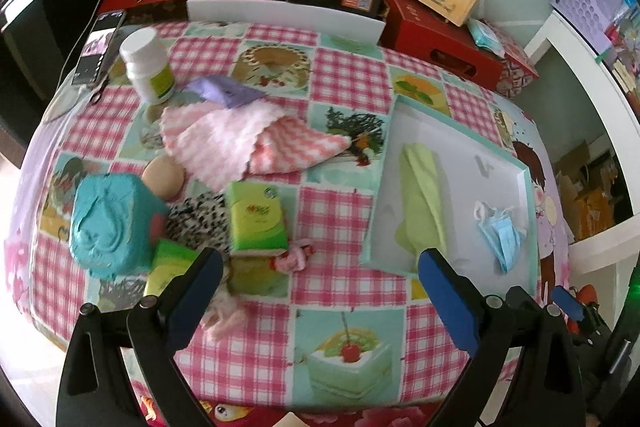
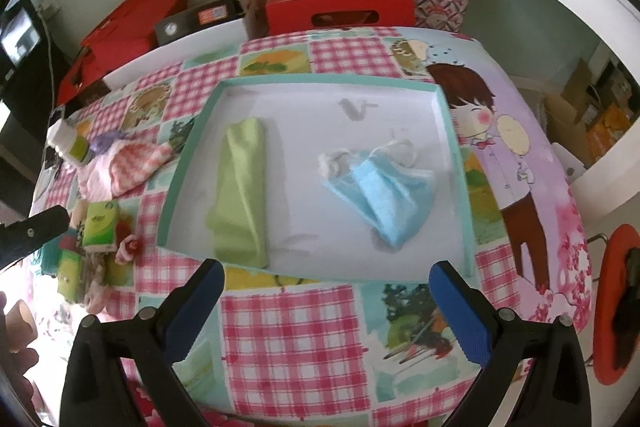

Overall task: Organize soft objects
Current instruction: 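Withdraw both open grippers from the tray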

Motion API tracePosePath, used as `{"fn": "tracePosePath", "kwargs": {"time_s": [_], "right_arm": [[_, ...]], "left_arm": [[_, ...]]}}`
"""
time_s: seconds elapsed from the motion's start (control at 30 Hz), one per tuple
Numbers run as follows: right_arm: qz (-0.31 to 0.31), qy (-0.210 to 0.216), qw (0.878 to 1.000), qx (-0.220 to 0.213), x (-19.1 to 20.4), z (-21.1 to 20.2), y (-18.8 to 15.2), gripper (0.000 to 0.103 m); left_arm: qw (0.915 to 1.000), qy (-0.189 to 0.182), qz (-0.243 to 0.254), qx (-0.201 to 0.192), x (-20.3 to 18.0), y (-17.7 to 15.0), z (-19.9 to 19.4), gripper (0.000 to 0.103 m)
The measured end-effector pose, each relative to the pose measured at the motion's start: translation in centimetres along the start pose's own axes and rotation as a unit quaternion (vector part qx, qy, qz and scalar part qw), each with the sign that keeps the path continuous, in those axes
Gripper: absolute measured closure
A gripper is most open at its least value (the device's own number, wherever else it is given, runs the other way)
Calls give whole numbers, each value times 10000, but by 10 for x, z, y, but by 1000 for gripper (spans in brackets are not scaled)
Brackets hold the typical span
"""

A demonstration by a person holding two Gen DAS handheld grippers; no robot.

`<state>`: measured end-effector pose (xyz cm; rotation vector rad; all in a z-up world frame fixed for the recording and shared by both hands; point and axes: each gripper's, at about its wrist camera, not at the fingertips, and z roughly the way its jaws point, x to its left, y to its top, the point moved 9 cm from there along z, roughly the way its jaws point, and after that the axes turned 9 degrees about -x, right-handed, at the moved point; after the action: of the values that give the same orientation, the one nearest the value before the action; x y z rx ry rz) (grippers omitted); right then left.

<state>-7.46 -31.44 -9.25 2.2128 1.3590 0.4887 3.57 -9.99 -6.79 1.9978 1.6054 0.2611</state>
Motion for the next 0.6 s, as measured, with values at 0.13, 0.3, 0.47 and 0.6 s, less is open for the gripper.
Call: {"fn": "tracePosePath", "kwargs": {"time_s": [0.13, 0.3, 0.47, 0.6], "right_arm": [[-166, 154, 9997, 73, 19, 2, -8, 0], [-359, 273, 9989, 158, 42, 4, -16, 0], [-567, 379, 9974, 212, 60, 4, -24, 0], [-665, 458, 9964, 250, 71, 4, -28, 0]], "left_arm": [[10000, 74, -51, 20, 16, -9, -4, 5], [9997, 182, -178, 25, 39, -18, -7, 5], [9991, 249, -328, -75, 63, -22, -14, 5], [9982, 333, -496, -20, 85, -27, -17, 5]]}}
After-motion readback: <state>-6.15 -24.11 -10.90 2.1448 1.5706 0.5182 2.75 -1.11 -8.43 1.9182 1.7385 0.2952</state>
